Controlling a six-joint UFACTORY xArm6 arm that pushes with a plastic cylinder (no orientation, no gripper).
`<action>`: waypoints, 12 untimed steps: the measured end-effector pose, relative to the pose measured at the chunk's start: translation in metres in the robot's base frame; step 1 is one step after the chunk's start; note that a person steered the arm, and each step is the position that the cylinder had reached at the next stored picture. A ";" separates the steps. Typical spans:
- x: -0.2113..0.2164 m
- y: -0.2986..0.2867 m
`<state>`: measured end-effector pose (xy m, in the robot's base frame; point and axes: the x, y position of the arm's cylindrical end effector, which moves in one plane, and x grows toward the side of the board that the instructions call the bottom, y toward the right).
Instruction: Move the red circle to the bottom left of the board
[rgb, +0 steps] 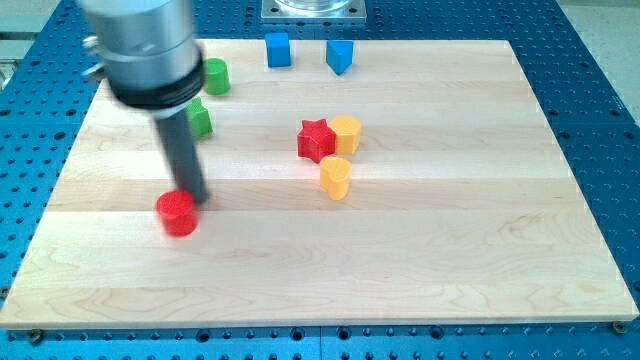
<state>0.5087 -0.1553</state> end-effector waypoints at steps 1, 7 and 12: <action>0.033 0.004; 0.061 -0.045; -0.143 -0.067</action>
<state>0.3654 -0.2225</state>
